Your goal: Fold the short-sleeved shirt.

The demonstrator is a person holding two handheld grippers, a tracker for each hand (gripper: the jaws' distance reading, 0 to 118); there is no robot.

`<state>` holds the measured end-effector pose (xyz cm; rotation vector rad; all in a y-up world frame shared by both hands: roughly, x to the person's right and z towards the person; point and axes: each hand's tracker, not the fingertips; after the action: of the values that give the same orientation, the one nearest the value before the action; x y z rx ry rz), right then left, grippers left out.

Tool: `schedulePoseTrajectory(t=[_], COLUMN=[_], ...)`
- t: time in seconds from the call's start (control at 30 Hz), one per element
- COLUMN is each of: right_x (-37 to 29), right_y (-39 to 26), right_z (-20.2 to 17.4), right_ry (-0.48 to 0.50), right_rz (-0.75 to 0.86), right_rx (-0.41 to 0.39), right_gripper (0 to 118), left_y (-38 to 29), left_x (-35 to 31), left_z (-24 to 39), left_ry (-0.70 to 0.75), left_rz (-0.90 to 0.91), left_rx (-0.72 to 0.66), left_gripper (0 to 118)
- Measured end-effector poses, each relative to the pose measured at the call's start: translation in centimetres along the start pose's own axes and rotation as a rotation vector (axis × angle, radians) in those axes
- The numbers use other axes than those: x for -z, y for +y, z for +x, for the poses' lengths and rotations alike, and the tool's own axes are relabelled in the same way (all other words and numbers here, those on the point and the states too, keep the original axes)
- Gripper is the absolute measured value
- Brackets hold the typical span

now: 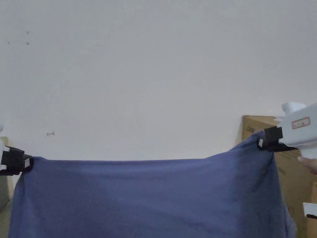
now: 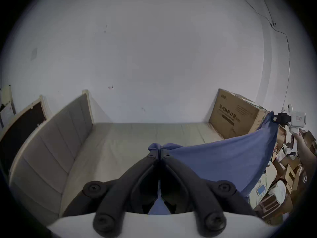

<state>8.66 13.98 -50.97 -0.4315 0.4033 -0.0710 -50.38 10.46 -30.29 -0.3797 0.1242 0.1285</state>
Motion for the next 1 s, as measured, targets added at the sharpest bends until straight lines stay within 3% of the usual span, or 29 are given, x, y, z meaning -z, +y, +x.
schedulePoseTrajectory(t=[0.1,0.23,0.67,0.83,1.0], right_x=[0.3,2.4,12.2,14.9,19.4], right_y=[3.1,7.6,17.6,18.0,13.3], right_z=[-0.8,-2.0,-4.4,-4.5,-3.4], right_ry=[-0.003,-0.038,-0.152,-0.175,-0.197], right_rz=[0.040,0.082,0.231,0.265,0.223], right_rx=[0.010,-0.037,-0.113,-0.140,-0.156], right_gripper=[6,6,6,6,6], left_y=[2.2,4.4,9.5,10.4,9.1], left_x=[0.1,2.1,14.1,17.2,19.9], left_z=[0.1,-0.3,-1.6,-2.0,-2.7], left_ry=[0.023,0.033,0.082,0.104,0.134], left_rz=[0.028,0.052,0.137,0.177,0.177], left_rx=[0.024,-0.006,-0.062,-0.042,-0.033], left_gripper=[0,0,0,0,0])
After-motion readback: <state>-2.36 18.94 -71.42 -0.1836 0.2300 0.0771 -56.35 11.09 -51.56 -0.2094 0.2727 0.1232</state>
